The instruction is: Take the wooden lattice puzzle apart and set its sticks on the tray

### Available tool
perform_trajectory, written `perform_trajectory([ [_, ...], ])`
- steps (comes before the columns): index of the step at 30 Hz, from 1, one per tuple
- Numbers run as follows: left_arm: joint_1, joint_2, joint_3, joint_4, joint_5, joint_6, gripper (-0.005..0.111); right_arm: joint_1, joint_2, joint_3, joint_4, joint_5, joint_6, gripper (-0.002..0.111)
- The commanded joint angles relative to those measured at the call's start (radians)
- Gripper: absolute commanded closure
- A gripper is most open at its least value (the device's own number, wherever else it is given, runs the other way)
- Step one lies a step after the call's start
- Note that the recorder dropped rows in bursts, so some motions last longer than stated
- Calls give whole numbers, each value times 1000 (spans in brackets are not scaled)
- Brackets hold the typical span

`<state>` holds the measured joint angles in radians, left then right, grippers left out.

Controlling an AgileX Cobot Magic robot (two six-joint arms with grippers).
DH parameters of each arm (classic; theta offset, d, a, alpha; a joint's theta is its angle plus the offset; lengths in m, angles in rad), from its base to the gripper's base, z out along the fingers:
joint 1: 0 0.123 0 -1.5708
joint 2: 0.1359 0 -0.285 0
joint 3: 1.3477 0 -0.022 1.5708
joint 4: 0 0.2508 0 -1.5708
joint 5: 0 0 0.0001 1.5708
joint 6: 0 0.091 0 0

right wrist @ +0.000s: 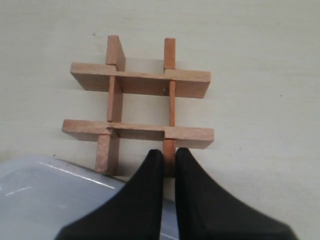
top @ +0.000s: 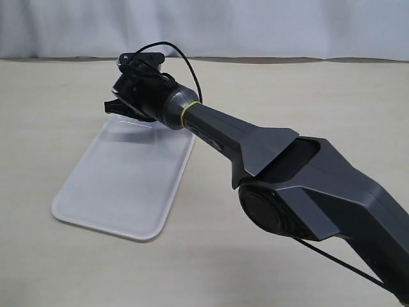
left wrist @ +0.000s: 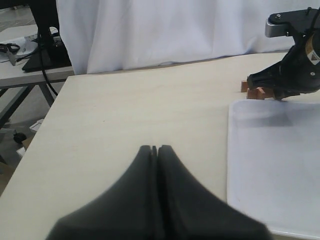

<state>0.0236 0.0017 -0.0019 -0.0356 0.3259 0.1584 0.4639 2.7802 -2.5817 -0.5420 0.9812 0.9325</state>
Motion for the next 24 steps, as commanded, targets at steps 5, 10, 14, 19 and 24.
perform_trajectory([
  [5,0,-2,2,-1,-16,1,107,-2,2,-6,-75,152,22,104],
  [10,0,-2,2,-1,-16,1,107,-7,-21,-6,-63,193,-92,104],
  [14,0,-2,2,-1,-16,1,107,-49,-44,-6,-22,240,-180,104],
  [19,0,-2,2,-1,-16,1,107,-142,-58,-6,201,240,-359,104],
  [24,0,-2,2,-1,-16,1,107,-190,-60,-6,208,240,-397,104],
])
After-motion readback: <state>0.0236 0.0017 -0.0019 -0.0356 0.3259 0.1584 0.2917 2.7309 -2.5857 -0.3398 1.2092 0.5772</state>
